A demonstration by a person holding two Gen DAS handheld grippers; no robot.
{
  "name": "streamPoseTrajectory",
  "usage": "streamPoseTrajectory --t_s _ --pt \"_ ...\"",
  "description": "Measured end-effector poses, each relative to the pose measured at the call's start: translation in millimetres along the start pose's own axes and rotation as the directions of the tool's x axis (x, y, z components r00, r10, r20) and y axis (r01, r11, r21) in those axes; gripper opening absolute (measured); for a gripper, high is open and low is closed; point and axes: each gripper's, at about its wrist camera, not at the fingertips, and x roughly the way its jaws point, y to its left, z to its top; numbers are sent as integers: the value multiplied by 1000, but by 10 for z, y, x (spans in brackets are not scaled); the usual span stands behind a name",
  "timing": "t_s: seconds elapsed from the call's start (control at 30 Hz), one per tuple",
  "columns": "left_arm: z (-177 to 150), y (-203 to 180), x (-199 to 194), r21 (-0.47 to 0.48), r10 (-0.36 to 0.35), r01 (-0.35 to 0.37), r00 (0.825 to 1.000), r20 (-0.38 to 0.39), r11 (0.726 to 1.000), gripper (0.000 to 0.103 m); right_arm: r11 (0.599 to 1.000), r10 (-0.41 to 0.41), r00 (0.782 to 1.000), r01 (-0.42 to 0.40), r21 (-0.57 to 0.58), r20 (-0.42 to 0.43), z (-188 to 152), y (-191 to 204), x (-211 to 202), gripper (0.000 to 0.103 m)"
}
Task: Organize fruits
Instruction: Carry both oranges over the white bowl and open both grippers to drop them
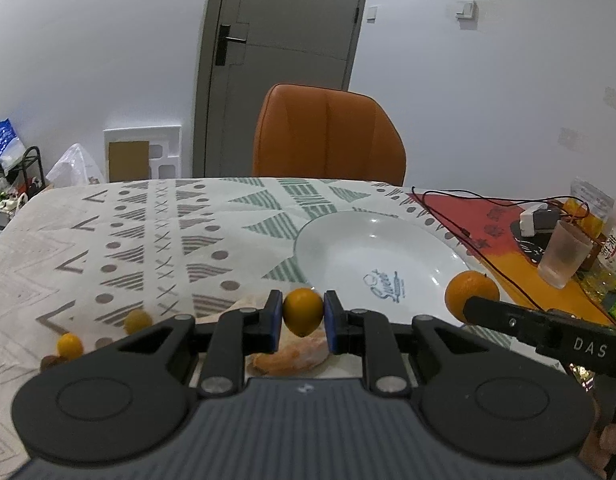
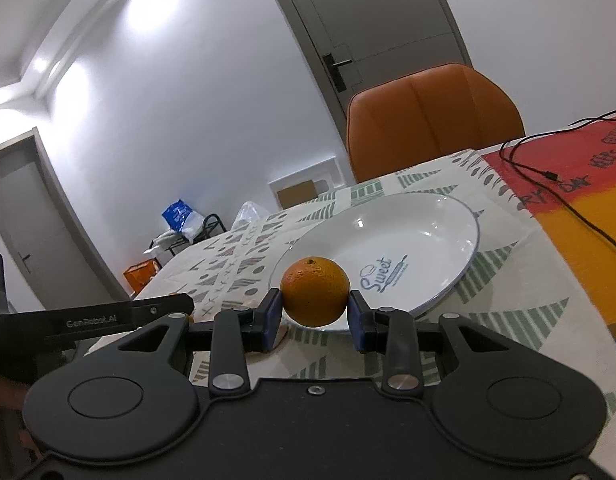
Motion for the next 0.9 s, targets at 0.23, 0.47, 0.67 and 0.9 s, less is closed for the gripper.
streamPoseTrajectory --t_s 0.23,0.47,0.67,0.9 --pt "31 -116 143 16 -13 13 1000 -11 1000 20 1000 -26 1000 26 7 4 13 -95 21 33" --pt "27 -178 286 27 -22 23 999 -31 999 20 999 -42 999 42 15 -5 13 -182 92 33" --pt "32 -239 427 37 -33 35 998 -50 999 20 998 -64 998 64 12 -6 34 -225 155 33" --pt "56 -343 584 59 -45 49 997 -66 997 20 994 -105 994 106 19 -21 1 -257 180 35"
